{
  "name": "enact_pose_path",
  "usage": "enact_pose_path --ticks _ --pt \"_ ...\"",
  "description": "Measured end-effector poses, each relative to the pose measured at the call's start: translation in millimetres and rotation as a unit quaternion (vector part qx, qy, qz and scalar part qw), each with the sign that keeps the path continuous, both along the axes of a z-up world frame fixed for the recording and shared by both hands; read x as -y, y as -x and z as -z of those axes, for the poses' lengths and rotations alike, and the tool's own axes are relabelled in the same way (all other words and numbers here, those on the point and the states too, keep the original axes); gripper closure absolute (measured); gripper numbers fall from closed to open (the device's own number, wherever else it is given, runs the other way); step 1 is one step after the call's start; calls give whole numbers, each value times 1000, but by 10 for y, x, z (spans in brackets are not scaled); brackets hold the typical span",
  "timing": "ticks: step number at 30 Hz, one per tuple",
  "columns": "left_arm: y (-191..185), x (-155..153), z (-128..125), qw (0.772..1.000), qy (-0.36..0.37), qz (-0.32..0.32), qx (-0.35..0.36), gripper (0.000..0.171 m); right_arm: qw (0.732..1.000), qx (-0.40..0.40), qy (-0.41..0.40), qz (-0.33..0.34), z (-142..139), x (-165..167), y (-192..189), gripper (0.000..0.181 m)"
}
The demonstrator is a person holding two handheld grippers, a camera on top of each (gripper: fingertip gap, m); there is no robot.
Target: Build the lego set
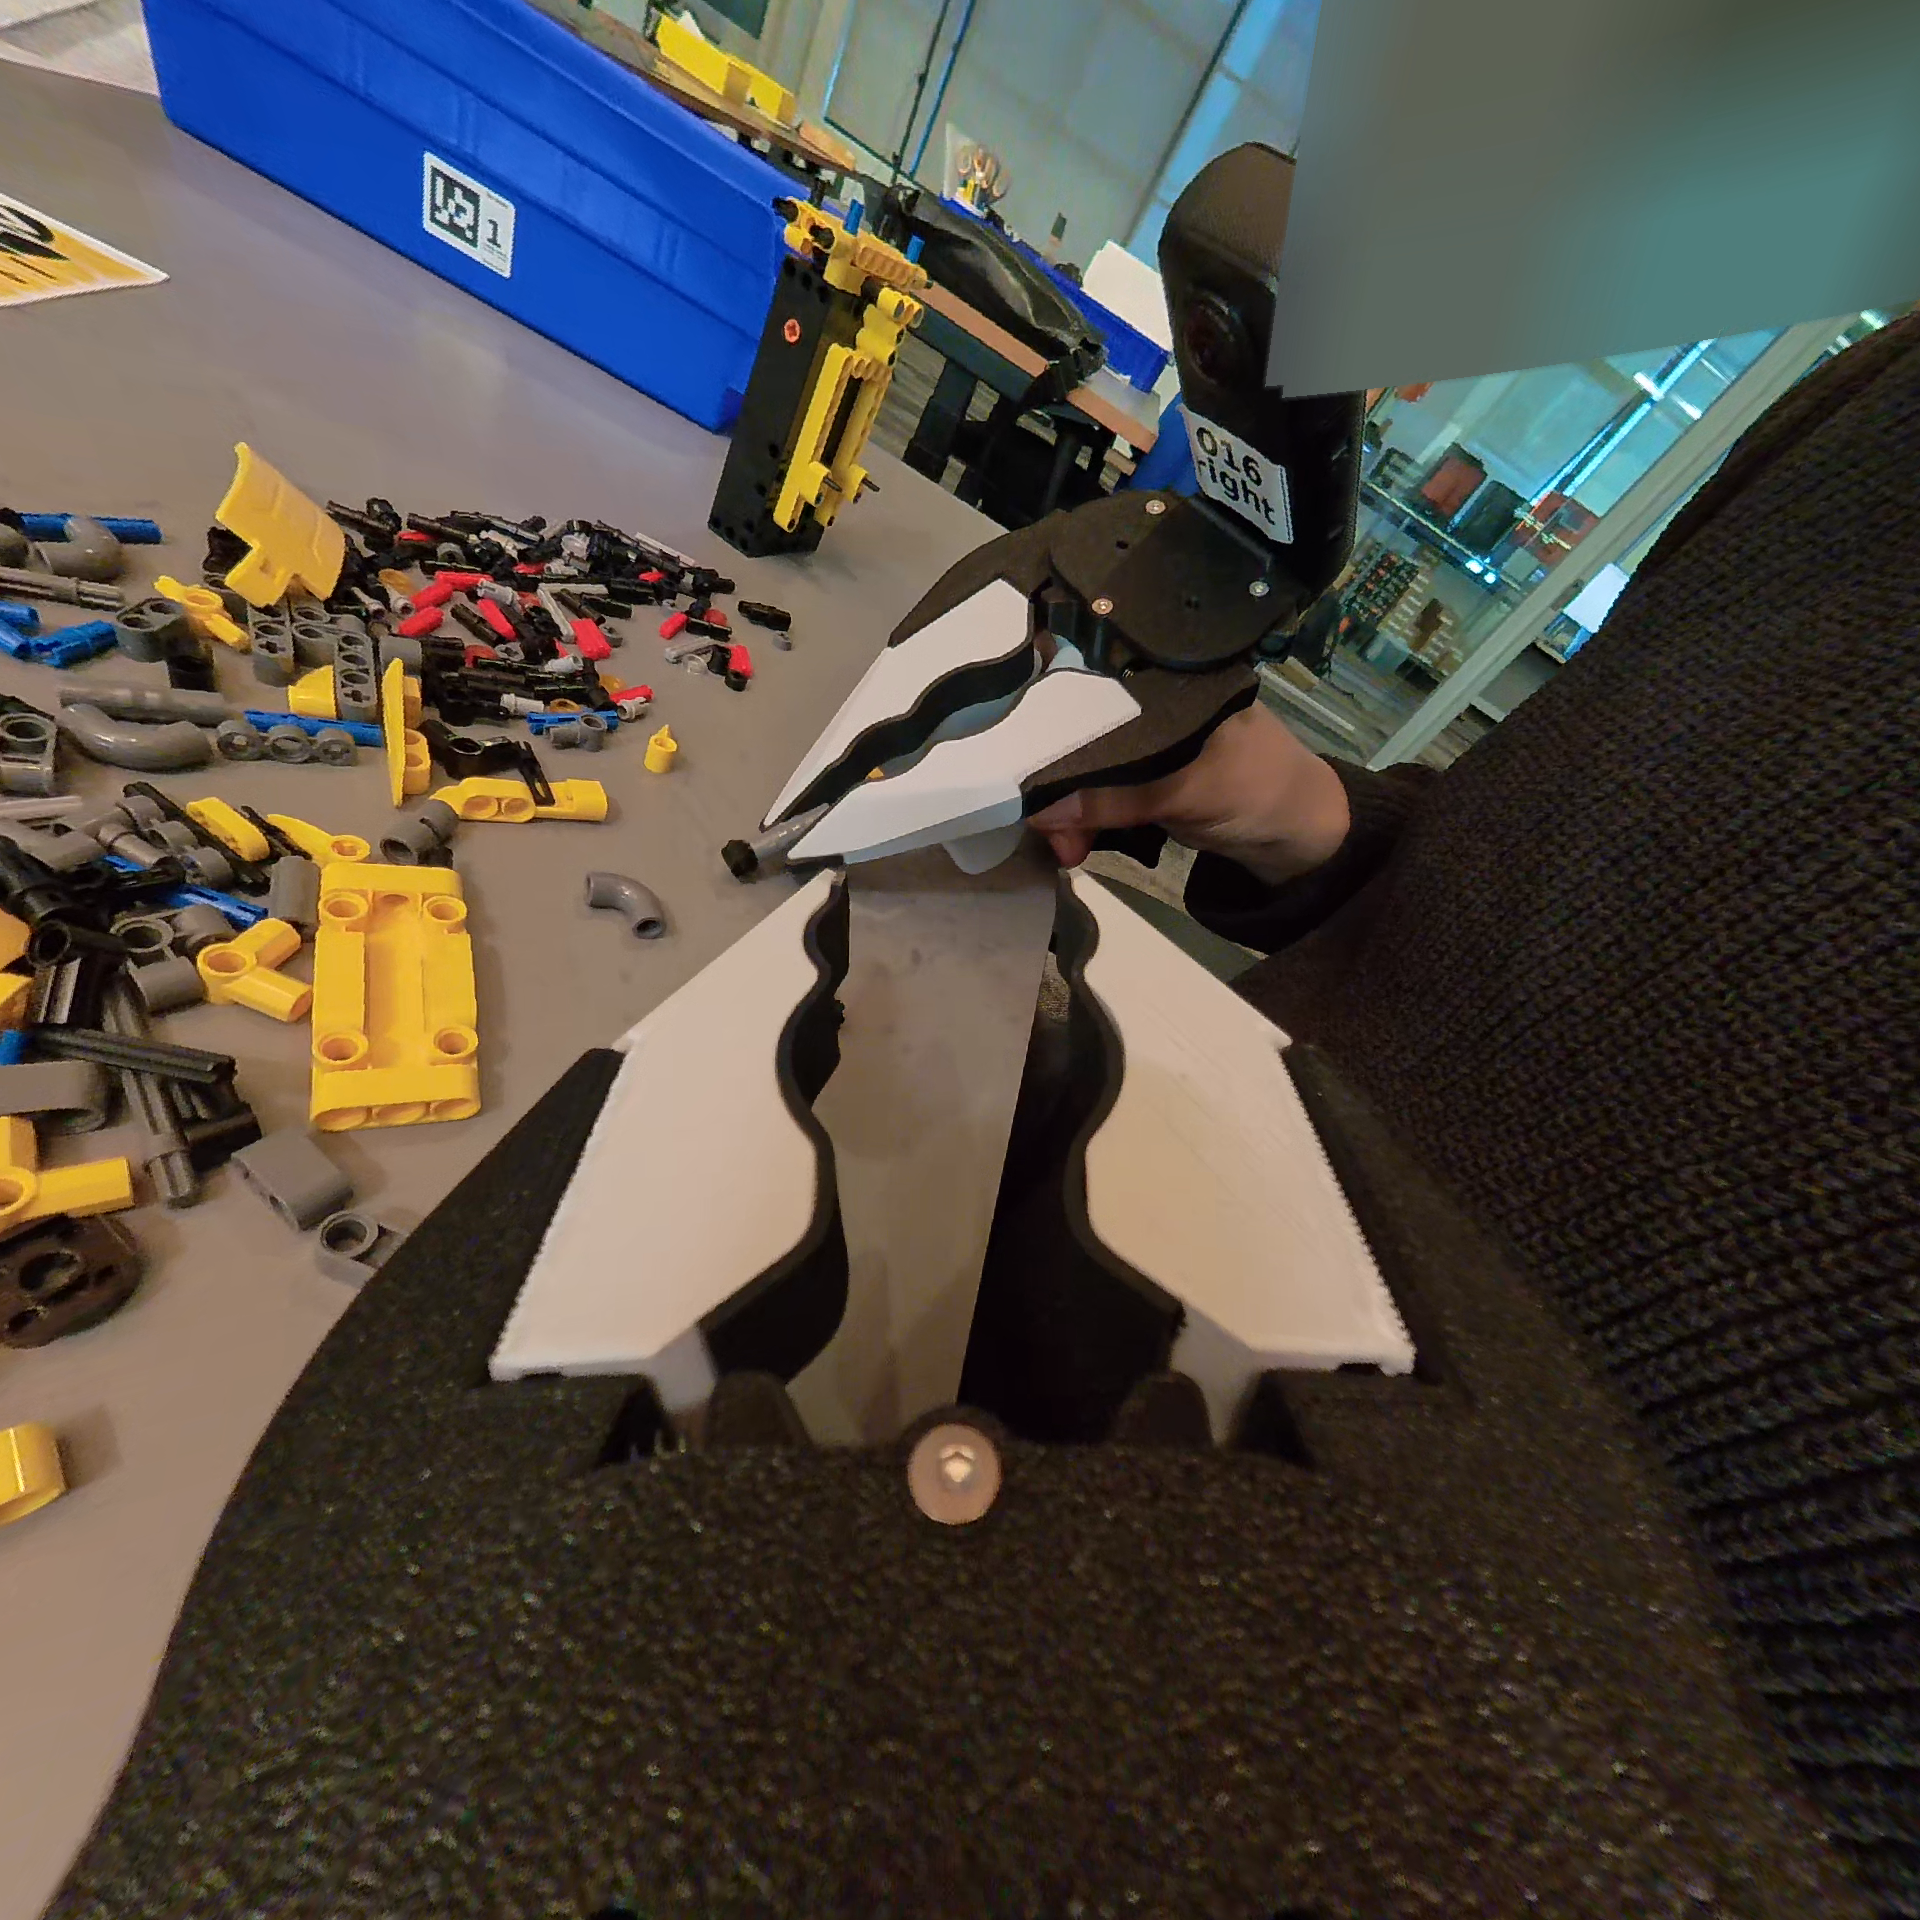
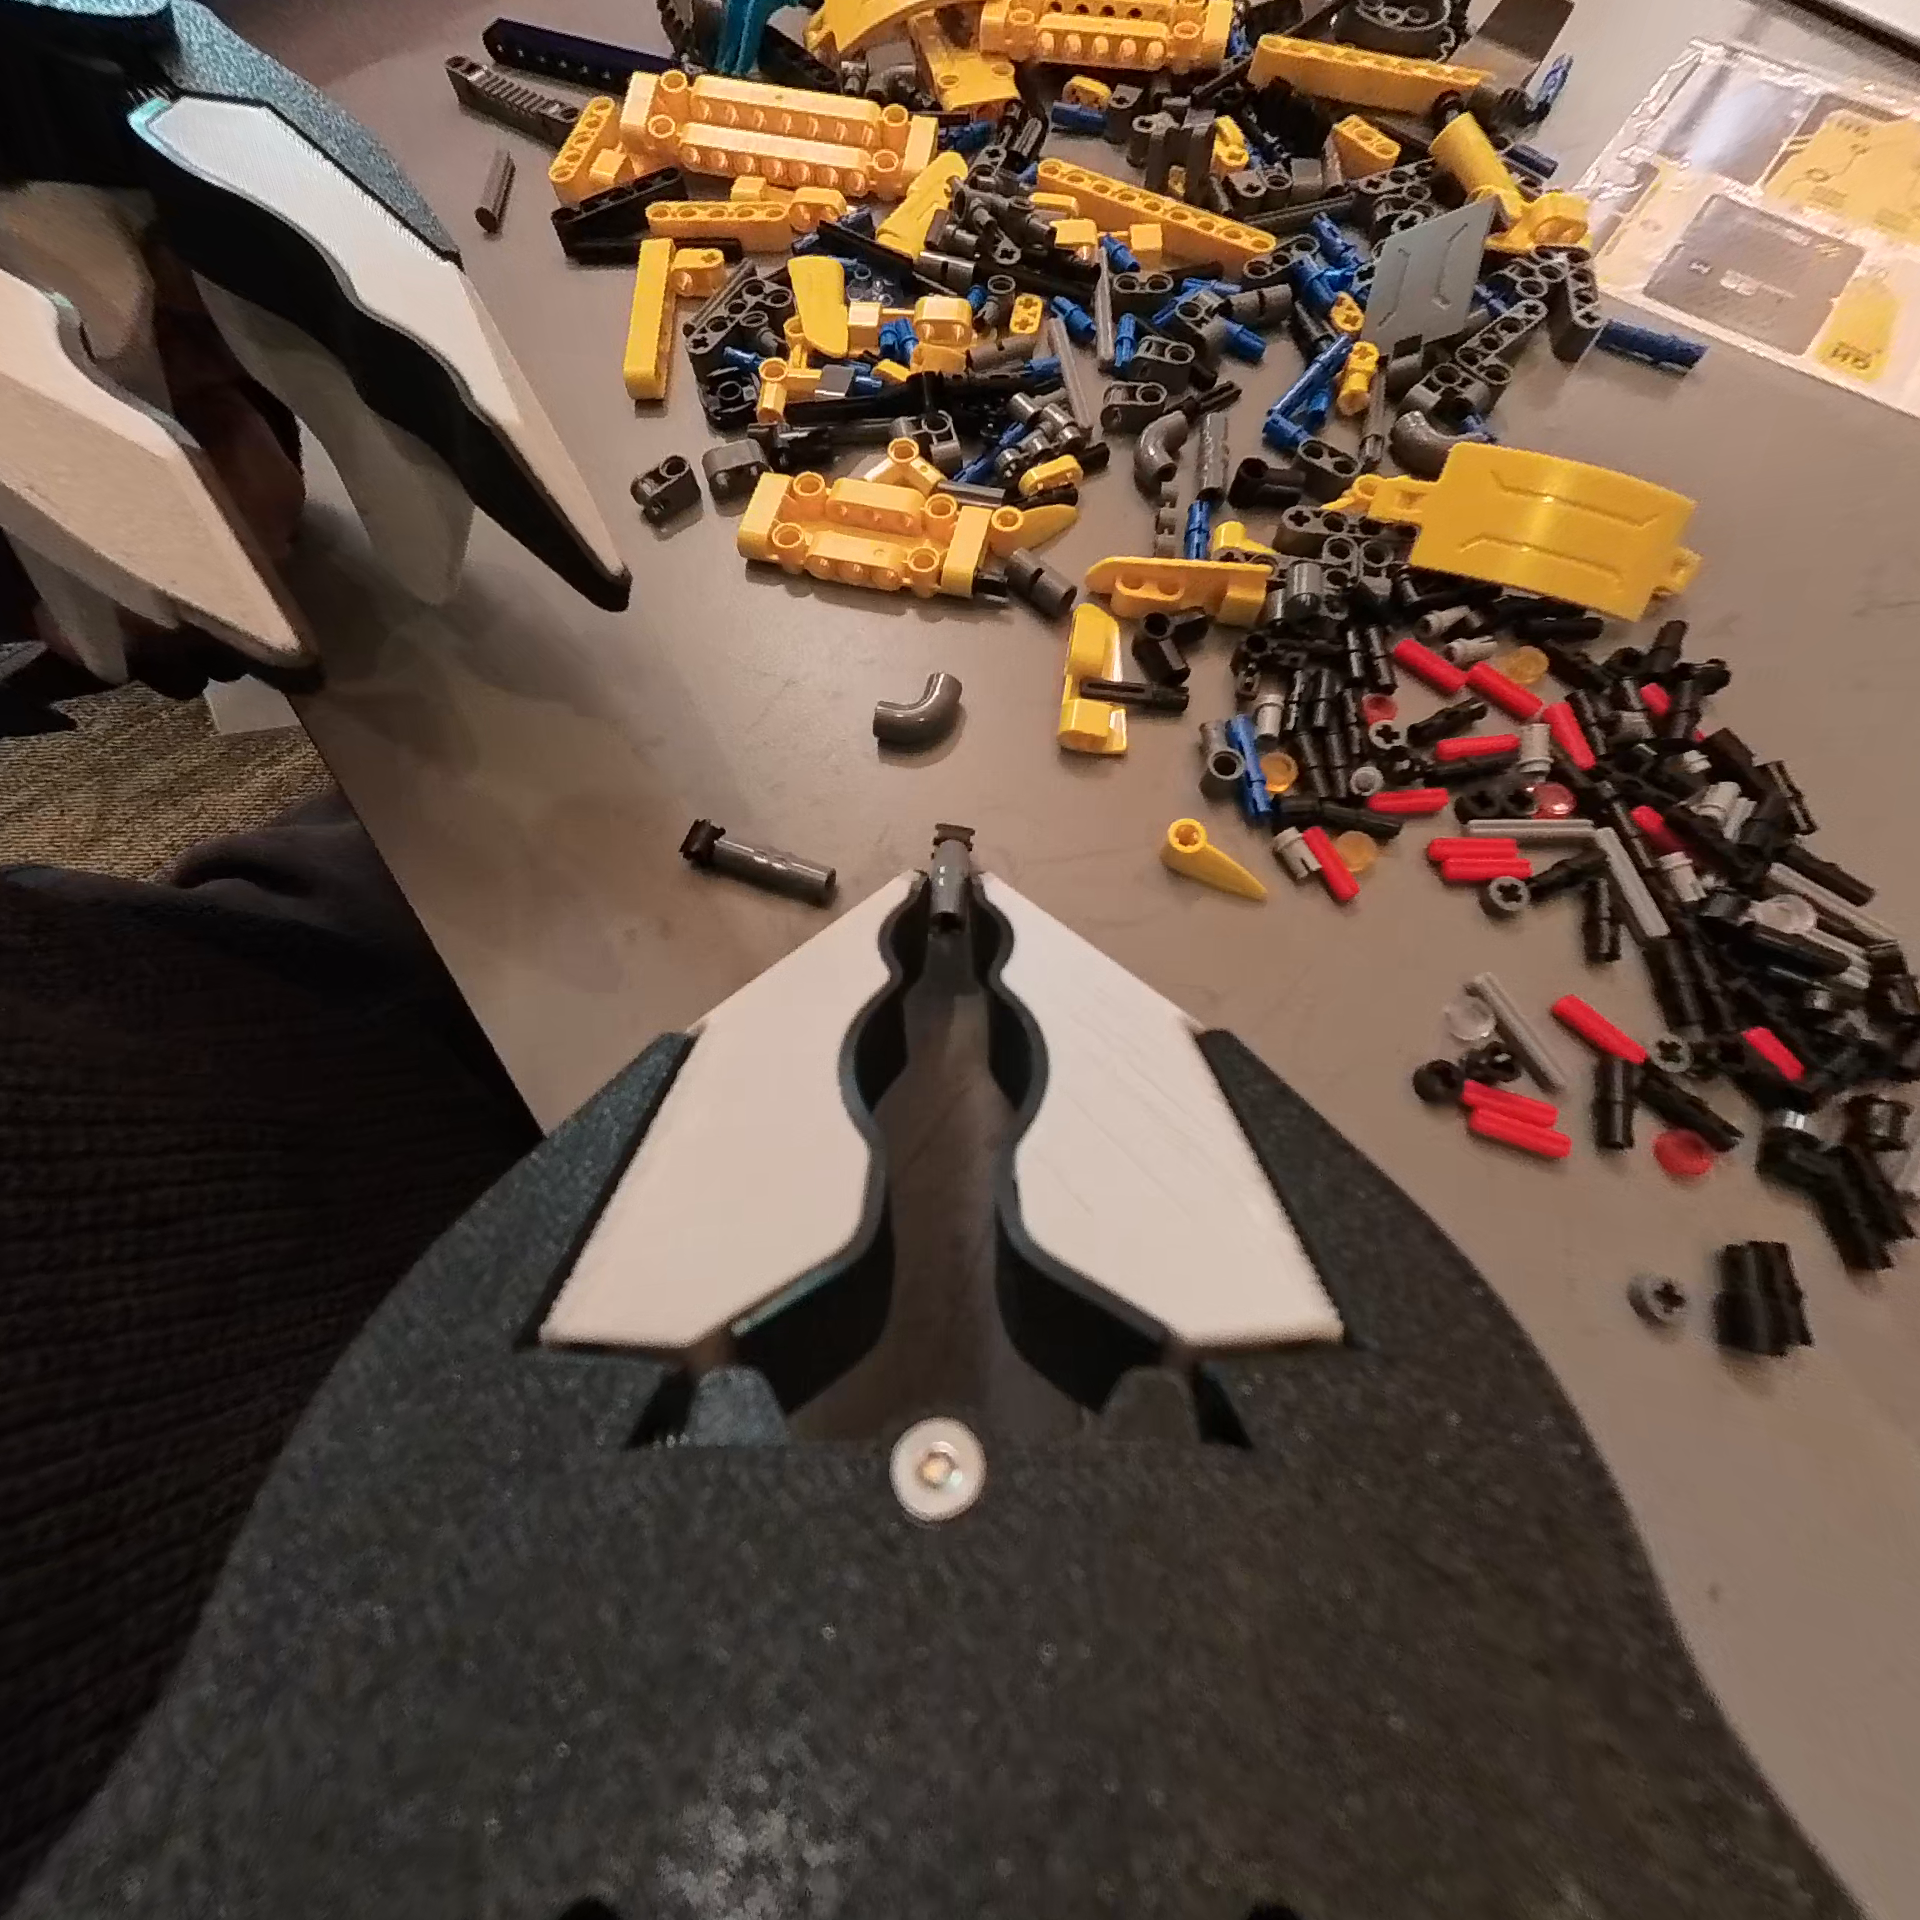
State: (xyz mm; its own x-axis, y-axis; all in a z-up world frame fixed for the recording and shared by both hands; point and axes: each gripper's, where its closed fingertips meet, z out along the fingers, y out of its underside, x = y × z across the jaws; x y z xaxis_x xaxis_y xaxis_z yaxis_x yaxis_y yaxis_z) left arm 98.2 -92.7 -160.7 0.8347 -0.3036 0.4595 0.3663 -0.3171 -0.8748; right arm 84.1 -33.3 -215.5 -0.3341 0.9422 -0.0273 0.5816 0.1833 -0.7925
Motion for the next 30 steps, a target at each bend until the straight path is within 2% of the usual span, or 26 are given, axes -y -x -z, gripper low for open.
enact_pose_path --ticks 10,13,17,21,24,30 --pt "4 -1 0 1000 0 -1 -1 132 1000 -4 5 8 -28 -34 3 169" --pt "5 0 -2 1000 0 -2 -1 132 1000 -13 -1 11 -111 -78 -7 168" --pt "5 0 -2 1000 -1 -3 -2 132 999 -37 -18 31 -299 -289 27 168" --pt "4 2 -6 1000 -3 -3 -5 132 997 -40 -29 60 -354 -613 159 168" --pt "5 3 -11 1000 -5 -4 -5 132 998 -12 -16 65 -276 -738 272 168" --pt "5 7 -18 1000 -8 -3 -5 132 997 55 34 47 -32 -743 383 169"
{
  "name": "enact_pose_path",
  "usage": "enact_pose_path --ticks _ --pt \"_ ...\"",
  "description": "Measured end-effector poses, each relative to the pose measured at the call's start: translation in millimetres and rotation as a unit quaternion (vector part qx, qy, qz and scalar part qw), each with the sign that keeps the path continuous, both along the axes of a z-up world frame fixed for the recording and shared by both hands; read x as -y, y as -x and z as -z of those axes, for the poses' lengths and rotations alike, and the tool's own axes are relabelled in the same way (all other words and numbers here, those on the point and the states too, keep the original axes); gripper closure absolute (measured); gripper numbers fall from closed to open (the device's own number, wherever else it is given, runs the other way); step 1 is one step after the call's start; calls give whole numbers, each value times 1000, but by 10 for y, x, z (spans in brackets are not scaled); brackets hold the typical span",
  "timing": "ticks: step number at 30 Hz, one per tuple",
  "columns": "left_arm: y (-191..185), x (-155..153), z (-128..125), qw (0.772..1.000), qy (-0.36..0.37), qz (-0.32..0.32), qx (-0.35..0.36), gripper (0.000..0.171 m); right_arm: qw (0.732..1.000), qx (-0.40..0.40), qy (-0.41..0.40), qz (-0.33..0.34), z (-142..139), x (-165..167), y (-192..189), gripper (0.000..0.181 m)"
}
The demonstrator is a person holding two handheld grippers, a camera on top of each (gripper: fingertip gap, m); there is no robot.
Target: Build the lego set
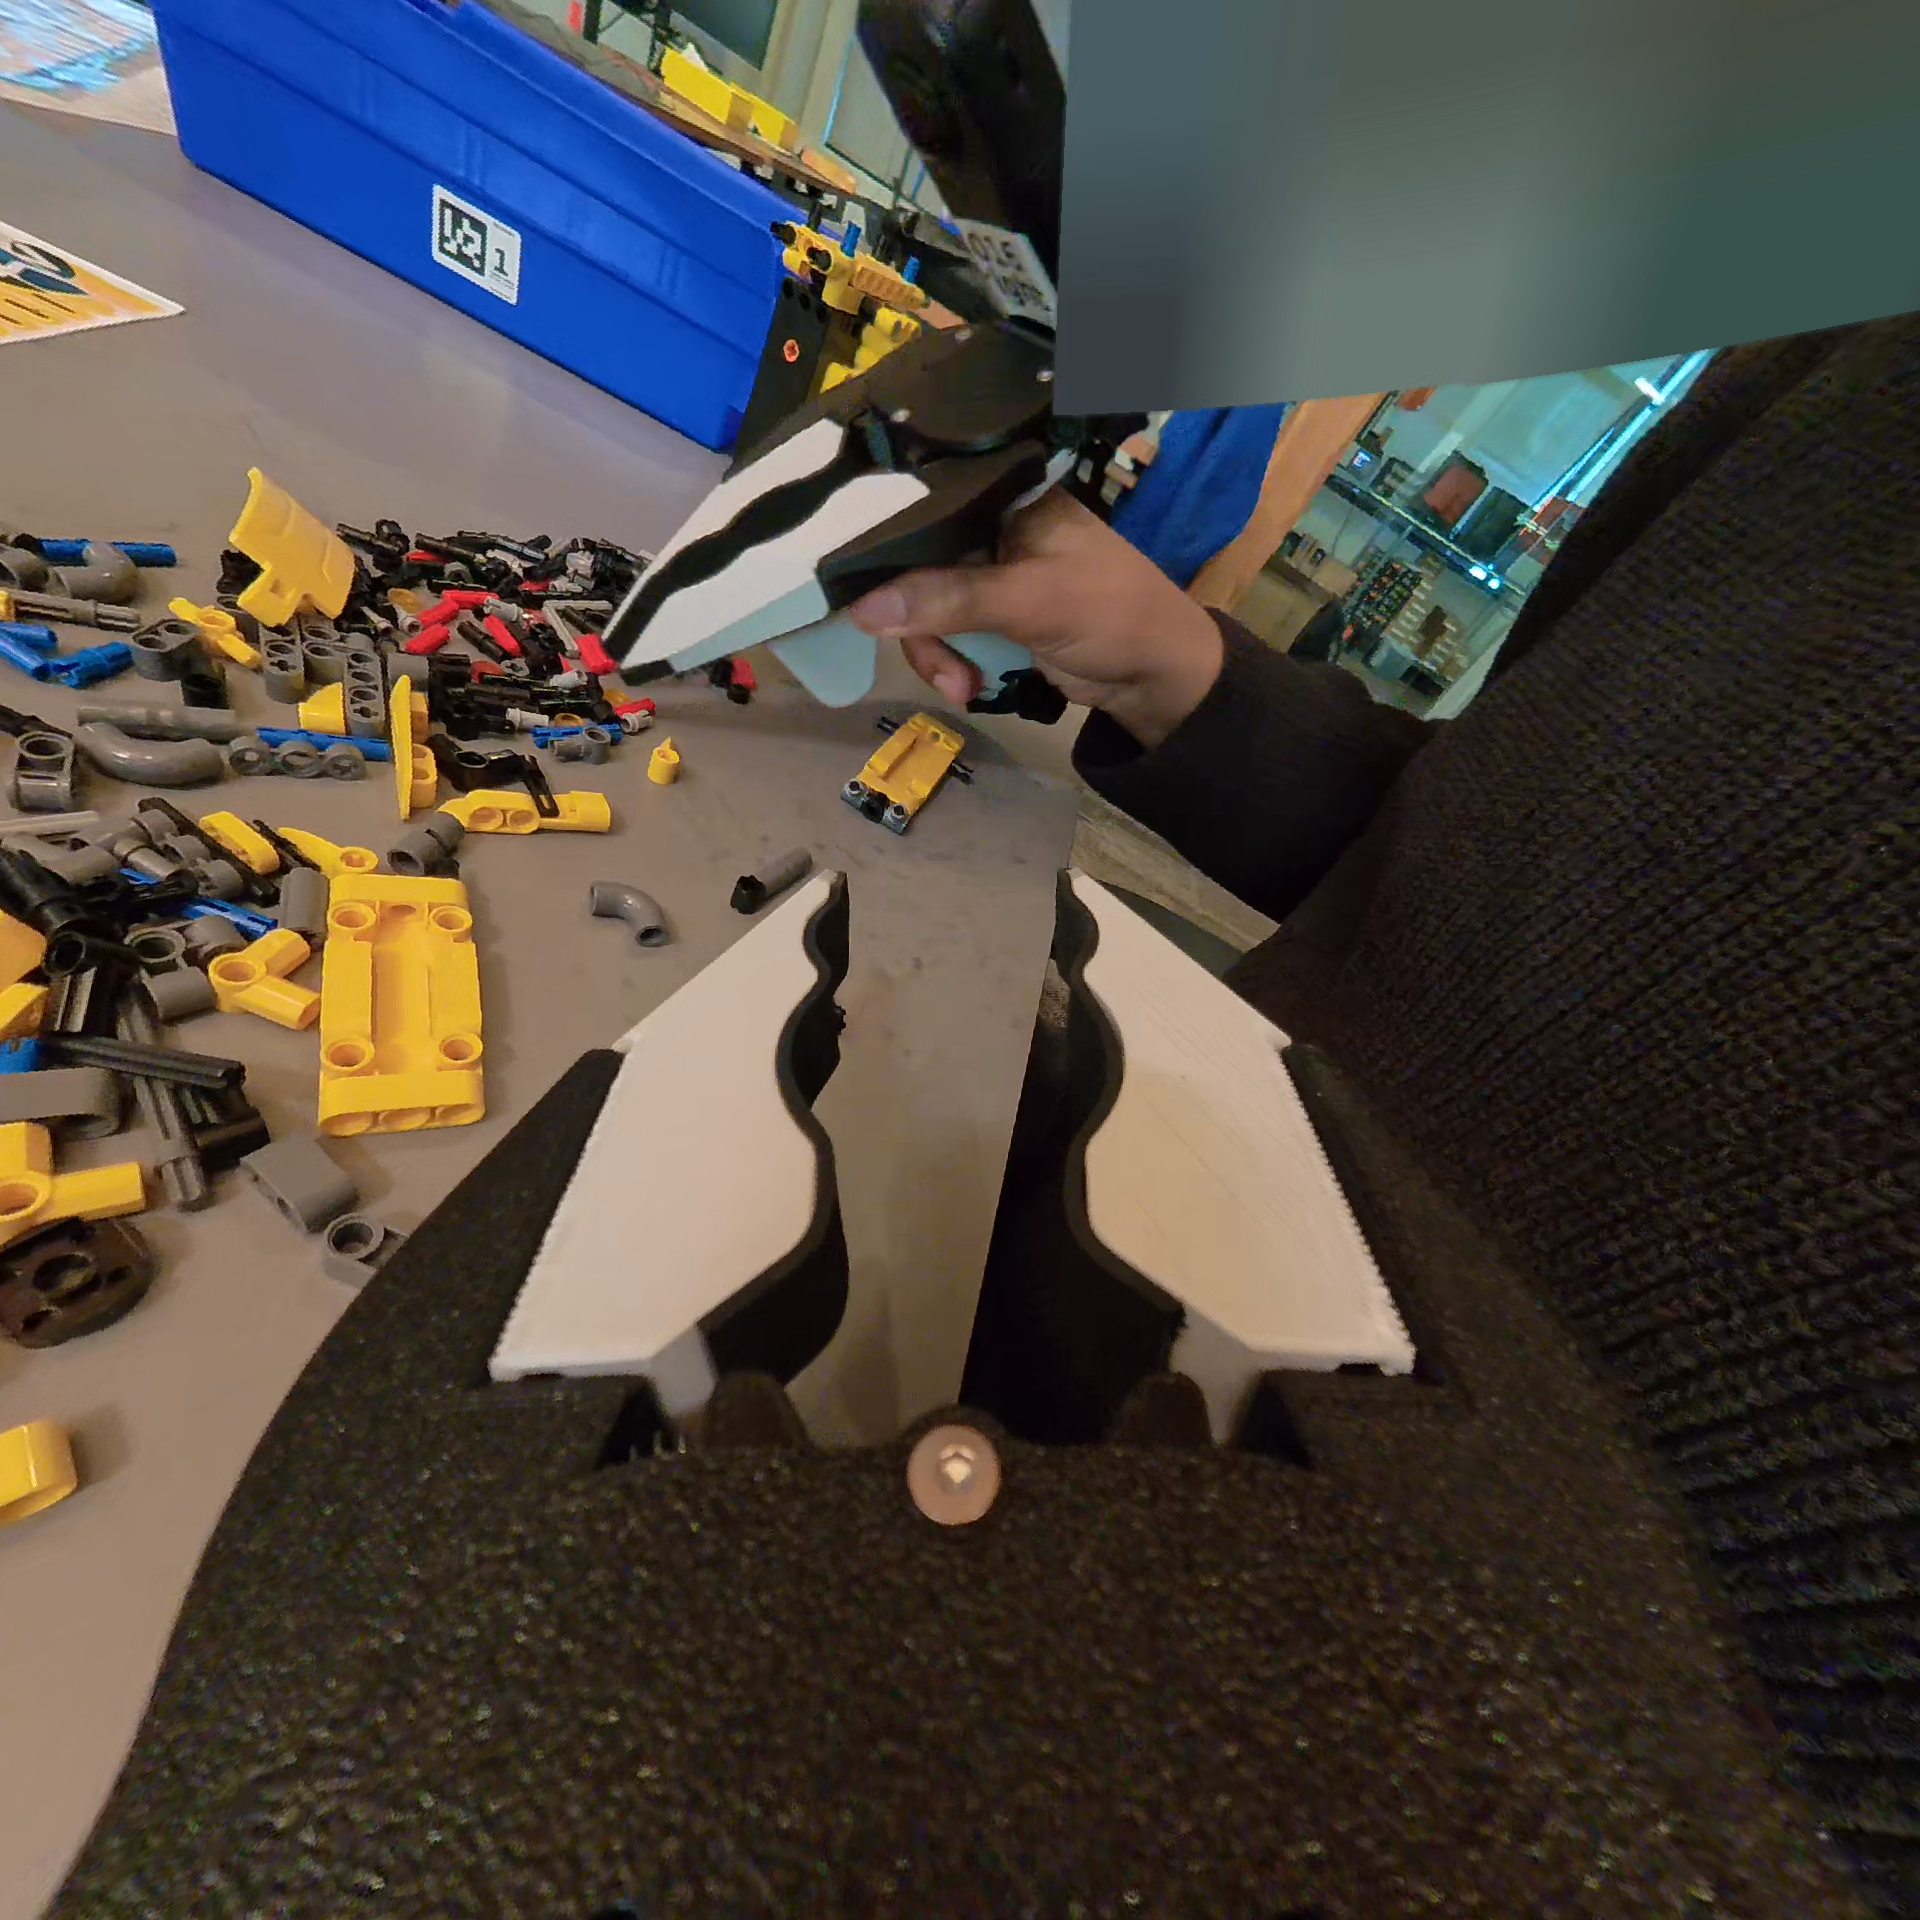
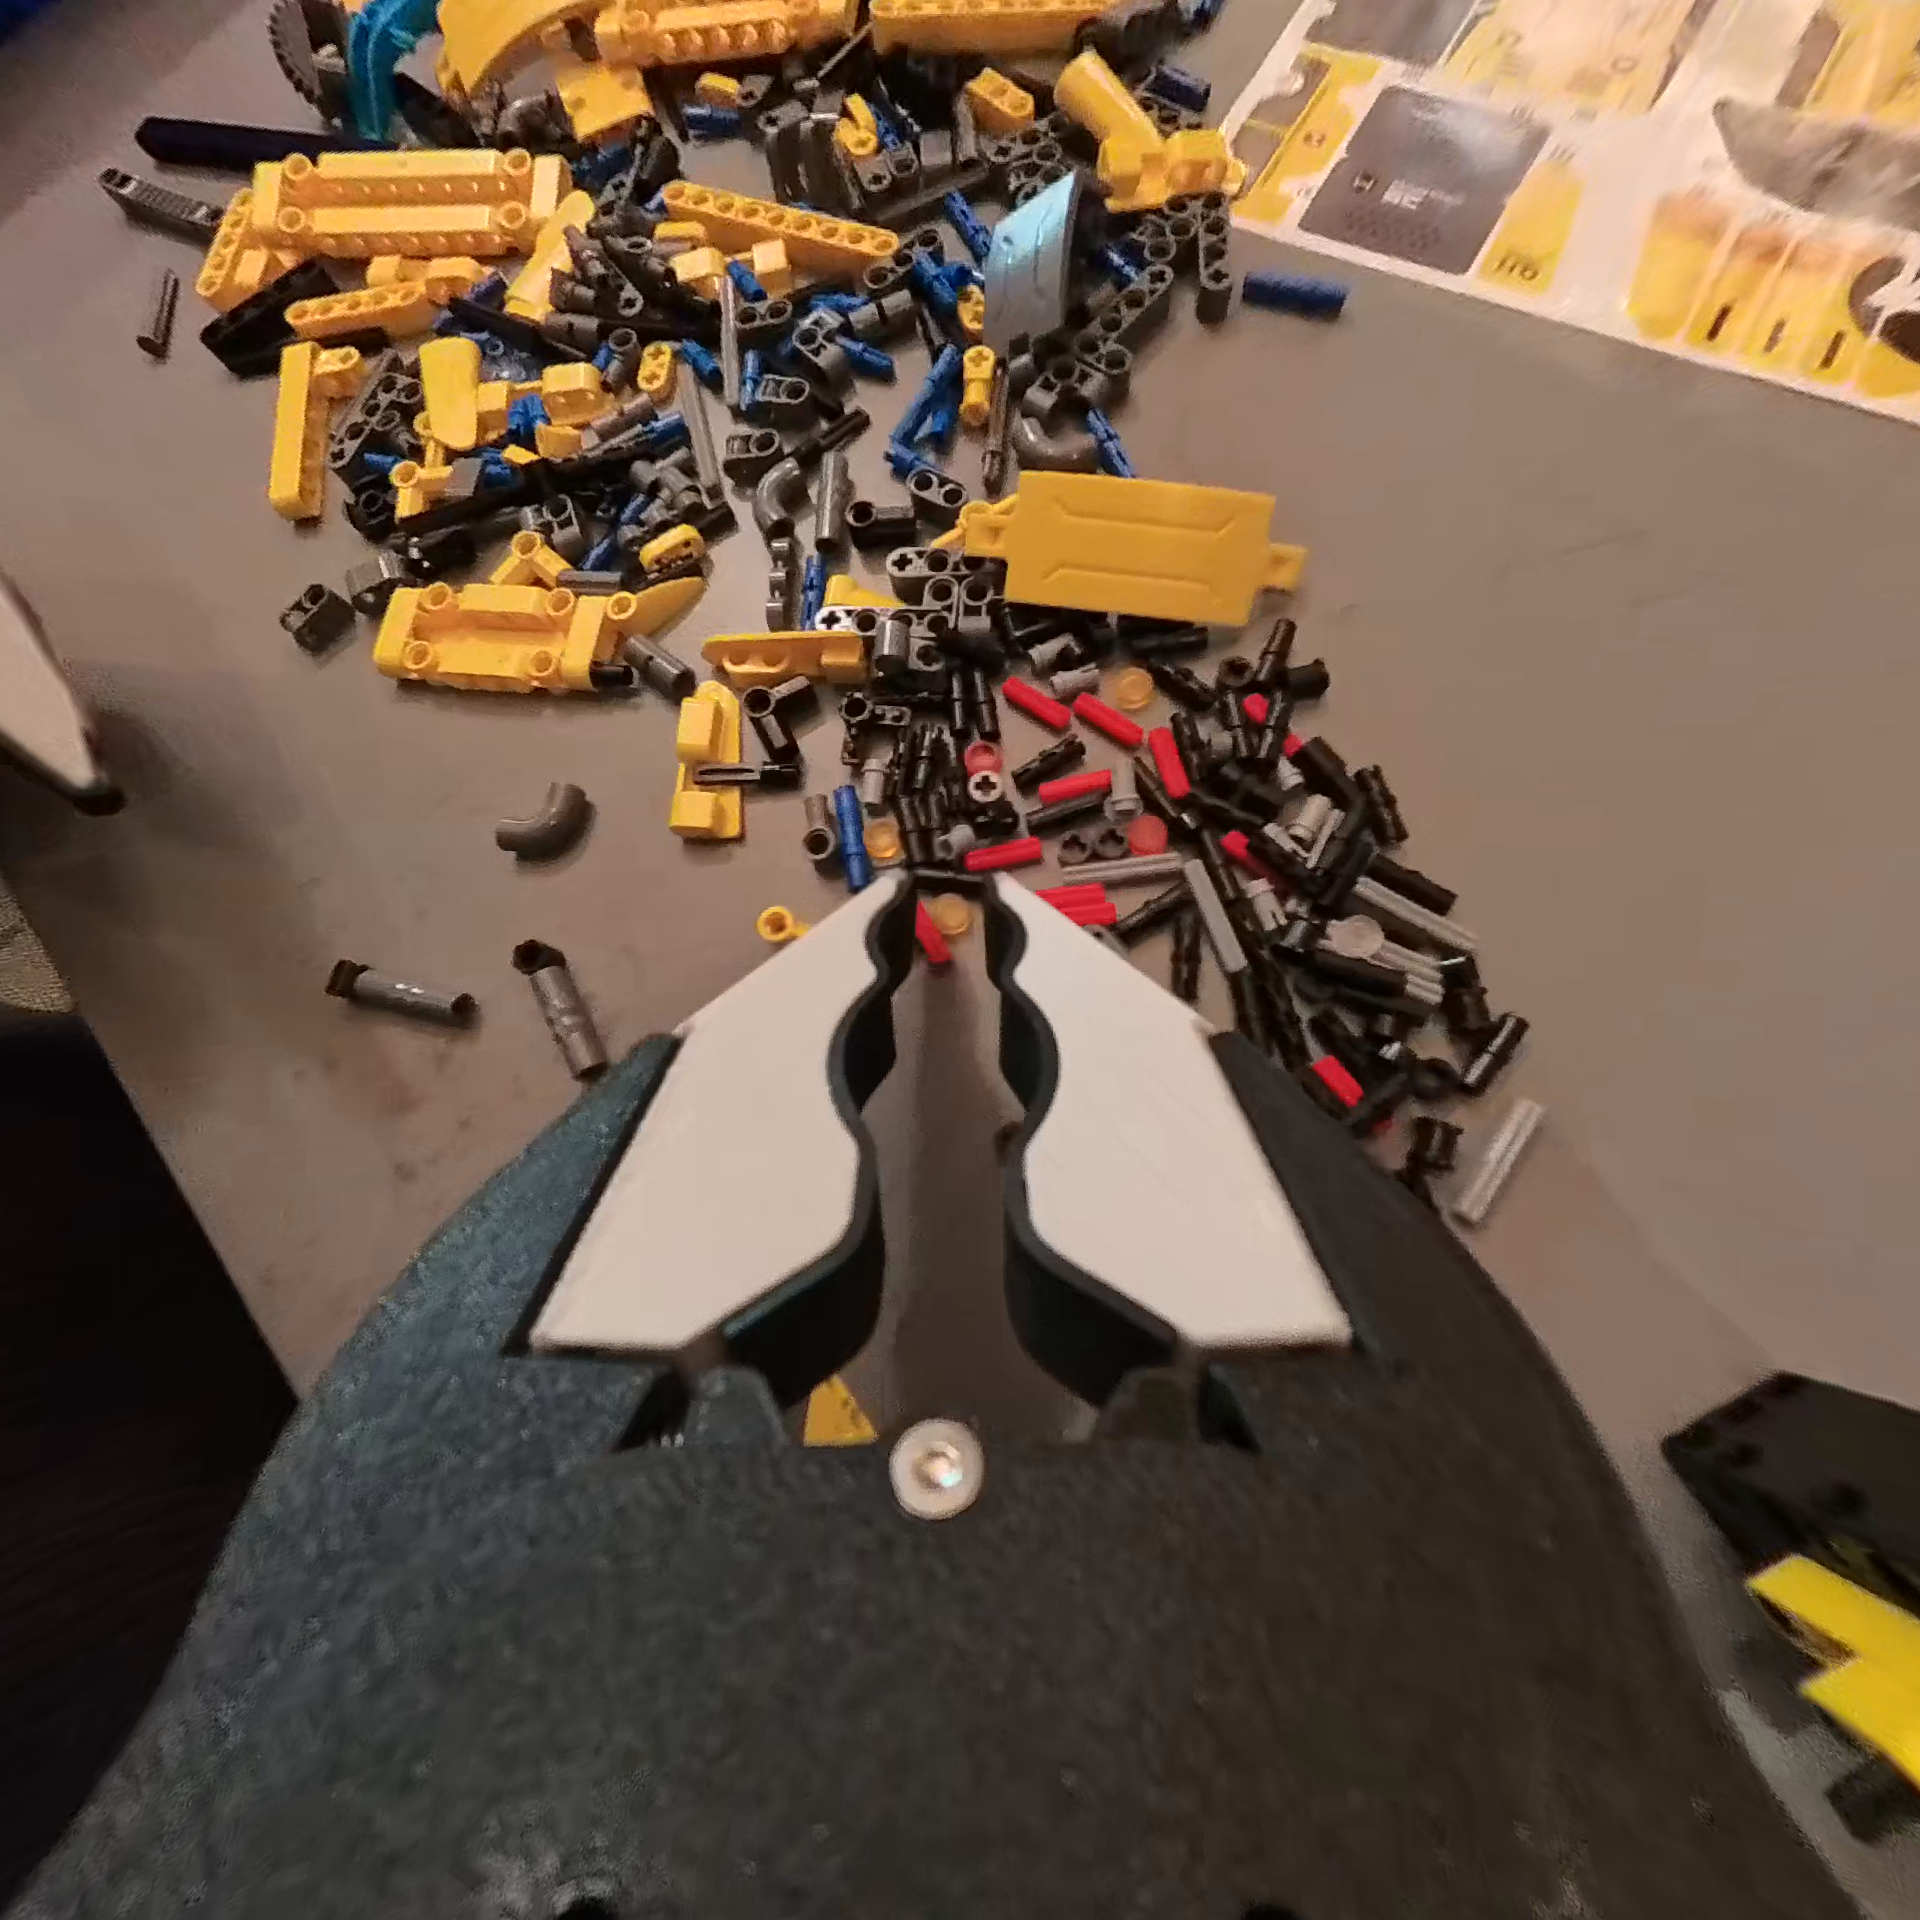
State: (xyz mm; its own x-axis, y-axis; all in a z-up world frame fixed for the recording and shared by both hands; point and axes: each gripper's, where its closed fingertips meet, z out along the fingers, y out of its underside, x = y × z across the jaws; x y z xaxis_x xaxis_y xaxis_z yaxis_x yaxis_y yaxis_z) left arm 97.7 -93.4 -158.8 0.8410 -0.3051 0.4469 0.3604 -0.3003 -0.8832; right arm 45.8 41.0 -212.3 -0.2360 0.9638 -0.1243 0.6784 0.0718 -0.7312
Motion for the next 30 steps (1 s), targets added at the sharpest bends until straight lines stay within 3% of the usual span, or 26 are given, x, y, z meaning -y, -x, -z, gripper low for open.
enact_pose_path --ticks 13,22,27,30 --pt "-4 2 -2 1000 -1 3 3 133 999 11 -40 -11 102 24 63 172" --pt "28 1 -21 1000 -3 -3 18 133 997 -61 -43 -20 -169 56 -25 173" --pt "292 -144 -145 989 -12 -87 121 133 986 -154 -17 -67 -539 320 -173 173" --pt "312 -269 -231 973 -26 -97 206 138 974 -206 10 -92 -729 544 -284 173"
